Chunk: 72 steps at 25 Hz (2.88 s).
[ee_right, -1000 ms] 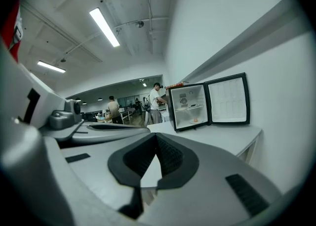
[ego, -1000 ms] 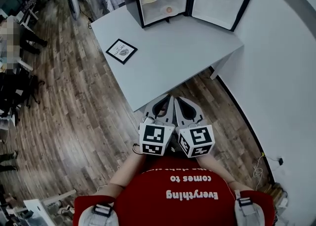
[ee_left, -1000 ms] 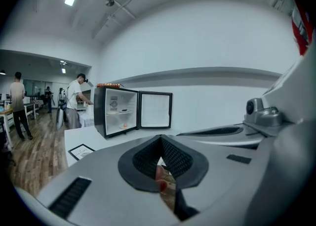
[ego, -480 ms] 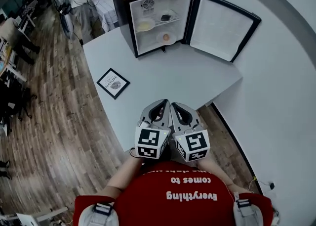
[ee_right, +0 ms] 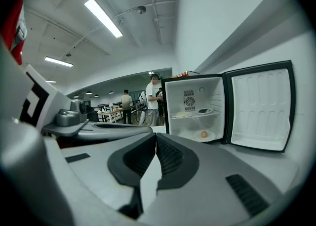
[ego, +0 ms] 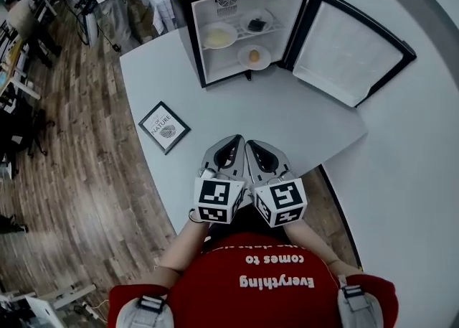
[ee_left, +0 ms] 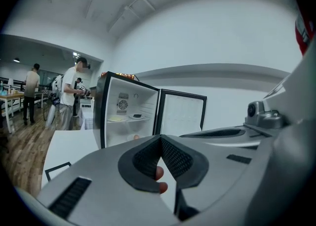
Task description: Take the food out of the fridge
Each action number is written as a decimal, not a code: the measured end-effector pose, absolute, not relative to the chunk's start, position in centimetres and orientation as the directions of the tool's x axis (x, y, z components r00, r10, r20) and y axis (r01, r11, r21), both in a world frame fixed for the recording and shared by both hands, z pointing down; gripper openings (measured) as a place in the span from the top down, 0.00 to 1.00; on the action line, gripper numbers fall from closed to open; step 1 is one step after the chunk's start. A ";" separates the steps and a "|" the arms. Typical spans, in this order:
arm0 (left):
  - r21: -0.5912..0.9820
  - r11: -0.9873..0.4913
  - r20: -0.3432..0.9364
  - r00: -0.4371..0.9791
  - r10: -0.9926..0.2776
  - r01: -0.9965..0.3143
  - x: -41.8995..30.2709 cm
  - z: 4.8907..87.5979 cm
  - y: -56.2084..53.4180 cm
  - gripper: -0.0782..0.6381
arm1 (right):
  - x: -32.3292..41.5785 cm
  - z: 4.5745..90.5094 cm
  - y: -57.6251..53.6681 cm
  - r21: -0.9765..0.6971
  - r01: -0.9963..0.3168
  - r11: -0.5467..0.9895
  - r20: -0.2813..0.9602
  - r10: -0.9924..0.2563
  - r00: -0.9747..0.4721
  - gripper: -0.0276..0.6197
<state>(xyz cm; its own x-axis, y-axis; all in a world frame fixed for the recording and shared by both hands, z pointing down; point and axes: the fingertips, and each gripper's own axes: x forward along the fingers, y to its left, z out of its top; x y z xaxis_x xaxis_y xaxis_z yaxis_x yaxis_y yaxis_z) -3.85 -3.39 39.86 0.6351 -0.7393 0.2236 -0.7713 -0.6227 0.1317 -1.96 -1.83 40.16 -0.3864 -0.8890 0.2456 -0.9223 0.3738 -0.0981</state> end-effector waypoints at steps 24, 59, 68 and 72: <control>0.031 -0.392 0.355 0.377 -0.856 -0.919 -6.0 42.6 -12.6 0.88 | 1.5 46.3 -32.3 -0.714 -0.635 0.294 0.288 -0.704 -0.649 0.78; 0.086 -0.350 0.369 0.356 -0.858 -0.933 -7.7 43.6 -15.2 0.88 | 2.9 47.3 -39.7 -0.976 -0.196 0.095 0.063 -0.740 -0.670 0.92; 0.054 -0.362 0.308 0.361 -0.880 -0.930 -7.4 41.4 -14.6 0.88 | 3.2 45.5 -31.9 -0.983 -0.143 0.118 0.025 -0.679 -0.734 0.92; 0.046 -0.370 0.297 0.366 -0.882 -0.928 -7.3 40.8 -13.4 0.88 | 3.2 45.4 -27.1 -0.992 -0.082 0.098 -0.003 -0.660 -0.752 0.92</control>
<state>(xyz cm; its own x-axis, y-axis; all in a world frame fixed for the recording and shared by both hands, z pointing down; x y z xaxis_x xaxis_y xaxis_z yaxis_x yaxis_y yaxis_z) -7.33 -13.39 40.83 0.3662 -0.8820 0.2968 -0.9280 -0.3696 0.0465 3.21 -27.08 45.38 -0.7517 -0.6595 -0.0032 -0.0819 0.0982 -0.9918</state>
